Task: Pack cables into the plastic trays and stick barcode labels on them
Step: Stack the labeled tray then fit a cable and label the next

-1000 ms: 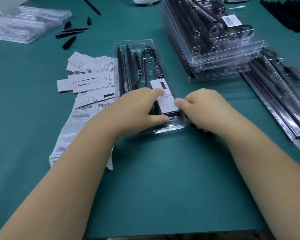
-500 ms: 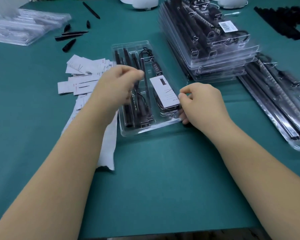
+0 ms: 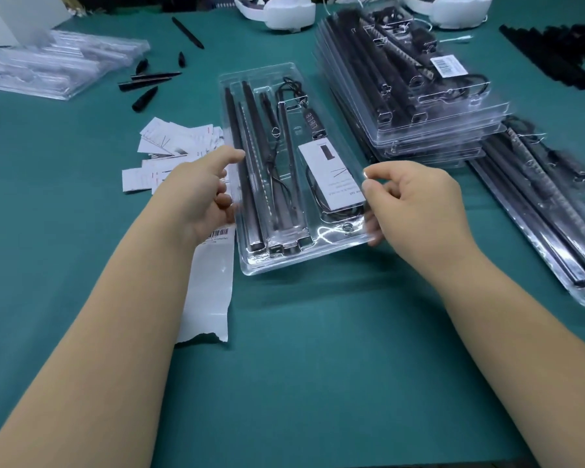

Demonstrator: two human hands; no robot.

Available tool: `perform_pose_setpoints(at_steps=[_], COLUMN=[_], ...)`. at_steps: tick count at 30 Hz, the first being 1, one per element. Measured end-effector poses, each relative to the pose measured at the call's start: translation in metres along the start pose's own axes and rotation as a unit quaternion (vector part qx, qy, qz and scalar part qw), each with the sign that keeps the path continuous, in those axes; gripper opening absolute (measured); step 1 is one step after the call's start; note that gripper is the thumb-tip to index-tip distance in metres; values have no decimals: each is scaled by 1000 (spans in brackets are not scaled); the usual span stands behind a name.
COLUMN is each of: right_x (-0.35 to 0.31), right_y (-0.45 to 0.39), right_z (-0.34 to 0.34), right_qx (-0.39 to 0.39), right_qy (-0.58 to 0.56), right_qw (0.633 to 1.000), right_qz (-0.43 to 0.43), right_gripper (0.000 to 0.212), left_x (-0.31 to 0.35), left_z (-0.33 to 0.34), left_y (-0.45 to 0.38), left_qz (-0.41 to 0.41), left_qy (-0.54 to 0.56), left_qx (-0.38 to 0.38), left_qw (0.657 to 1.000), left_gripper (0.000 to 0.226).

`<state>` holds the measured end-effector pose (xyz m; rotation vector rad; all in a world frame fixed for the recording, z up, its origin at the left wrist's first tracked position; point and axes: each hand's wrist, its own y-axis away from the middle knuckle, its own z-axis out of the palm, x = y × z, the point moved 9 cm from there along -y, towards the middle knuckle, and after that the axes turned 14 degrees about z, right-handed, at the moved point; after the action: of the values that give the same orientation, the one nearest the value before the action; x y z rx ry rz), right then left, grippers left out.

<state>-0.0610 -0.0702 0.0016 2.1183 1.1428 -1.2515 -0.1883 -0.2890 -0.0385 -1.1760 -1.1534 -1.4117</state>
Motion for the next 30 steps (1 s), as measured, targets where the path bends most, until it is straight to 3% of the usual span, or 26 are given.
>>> perform_pose_setpoints(at_steps=[5,14,22,26,30], right_x=[-13,-13,-12,-6,4], right_y=[10,17,15,12,9], right_z=[-1,4,9,18,24], right_qx=[-2,-16,-38,-77,-98], right_qy=[-20,-38,-45,-39,-15], right_qw=[999,998,997,996,993], right_qz=[-43,-54,-44,-1,59], right_gripper=[18,21,16,18,18], left_x=[10,11,15,15,16], left_z=[20,23,20,15,21], left_y=[10,15,13,17,26], left_qz=[5,16,46,38,28], left_qy=[56,105,41,21,20], left_qx=[-88,-61,-74,-44,-38], left_qw=[995,992,995,998,999], left_gripper=[16,9,21,21,5])
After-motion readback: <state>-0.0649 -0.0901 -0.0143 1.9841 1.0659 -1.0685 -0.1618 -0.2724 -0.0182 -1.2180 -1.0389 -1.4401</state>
